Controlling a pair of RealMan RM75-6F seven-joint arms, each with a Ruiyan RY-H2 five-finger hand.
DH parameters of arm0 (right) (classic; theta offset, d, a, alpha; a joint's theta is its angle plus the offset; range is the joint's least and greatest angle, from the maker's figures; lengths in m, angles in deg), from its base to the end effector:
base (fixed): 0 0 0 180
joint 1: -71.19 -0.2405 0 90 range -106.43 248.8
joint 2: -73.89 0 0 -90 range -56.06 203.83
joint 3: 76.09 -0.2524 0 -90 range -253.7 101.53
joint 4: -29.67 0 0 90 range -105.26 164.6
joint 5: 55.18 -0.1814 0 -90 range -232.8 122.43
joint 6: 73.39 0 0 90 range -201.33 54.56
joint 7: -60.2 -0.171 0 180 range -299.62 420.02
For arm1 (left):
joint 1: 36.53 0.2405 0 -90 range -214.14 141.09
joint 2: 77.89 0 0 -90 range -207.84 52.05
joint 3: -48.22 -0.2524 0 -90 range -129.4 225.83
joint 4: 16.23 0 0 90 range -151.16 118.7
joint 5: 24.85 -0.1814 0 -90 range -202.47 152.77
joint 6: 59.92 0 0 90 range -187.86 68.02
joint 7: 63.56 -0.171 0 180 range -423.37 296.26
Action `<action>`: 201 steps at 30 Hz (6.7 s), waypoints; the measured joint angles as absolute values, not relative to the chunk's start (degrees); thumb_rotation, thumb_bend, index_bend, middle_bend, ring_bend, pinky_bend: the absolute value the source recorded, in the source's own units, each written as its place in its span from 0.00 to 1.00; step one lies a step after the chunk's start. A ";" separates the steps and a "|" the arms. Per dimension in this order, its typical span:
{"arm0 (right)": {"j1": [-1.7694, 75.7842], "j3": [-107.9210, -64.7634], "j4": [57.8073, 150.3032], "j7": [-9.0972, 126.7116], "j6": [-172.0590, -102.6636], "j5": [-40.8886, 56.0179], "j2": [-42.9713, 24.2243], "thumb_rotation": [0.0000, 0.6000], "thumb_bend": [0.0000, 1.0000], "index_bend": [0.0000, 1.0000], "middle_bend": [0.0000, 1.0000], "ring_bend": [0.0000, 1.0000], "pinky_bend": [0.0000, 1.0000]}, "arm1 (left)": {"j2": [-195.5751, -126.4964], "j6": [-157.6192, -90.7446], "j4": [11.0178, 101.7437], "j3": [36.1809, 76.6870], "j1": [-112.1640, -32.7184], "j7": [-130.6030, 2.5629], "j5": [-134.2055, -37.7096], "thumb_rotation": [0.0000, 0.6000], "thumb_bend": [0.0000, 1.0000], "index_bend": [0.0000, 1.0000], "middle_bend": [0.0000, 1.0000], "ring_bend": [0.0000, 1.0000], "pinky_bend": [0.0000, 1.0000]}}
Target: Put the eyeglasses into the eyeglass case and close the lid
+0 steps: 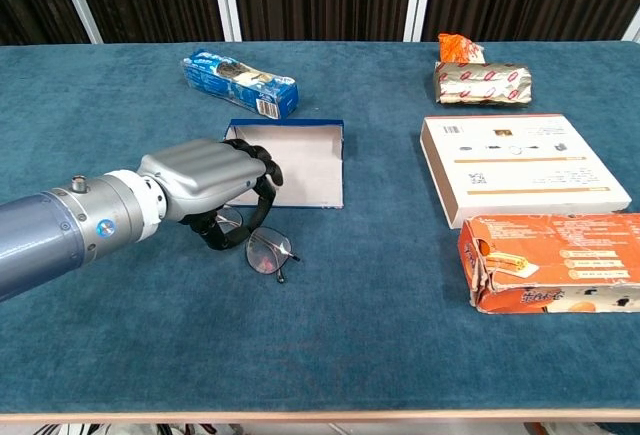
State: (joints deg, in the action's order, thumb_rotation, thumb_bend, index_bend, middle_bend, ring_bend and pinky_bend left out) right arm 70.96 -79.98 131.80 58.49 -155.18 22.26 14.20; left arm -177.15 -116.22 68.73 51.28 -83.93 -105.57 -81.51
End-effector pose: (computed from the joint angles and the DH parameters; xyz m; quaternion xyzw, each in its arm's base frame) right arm -0.3105 -0.1802 0.1939 0.5161 -0.4893 0.3646 0.6010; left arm -0.1105 0.3166 -0.0748 -0.8345 -0.2800 -0.2767 0.3855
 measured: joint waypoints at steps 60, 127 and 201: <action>71.32 -79.94 131.69 58.06 -156.08 22.93 14.07 1.00 0.20 0.08 0.04 0.12 0.16 | -193.79 -130.34 49.85 76.34 -100.75 -126.62 -46.64 1.00 0.48 0.61 0.15 0.00 0.00; 71.51 -79.99 132.59 56.70 -155.29 21.87 15.03 1.00 0.20 0.08 0.04 0.12 0.16 | -207.90 -123.43 22.71 86.15 -109.16 -115.31 -50.83 1.00 0.46 0.54 0.15 0.00 0.00; 71.34 -80.17 132.96 57.61 -154.71 20.66 14.81 1.00 0.23 0.08 0.04 0.12 0.16 | -178.15 -123.44 75.97 67.94 -89.74 -113.19 -48.18 1.00 0.56 0.00 0.81 0.75 0.78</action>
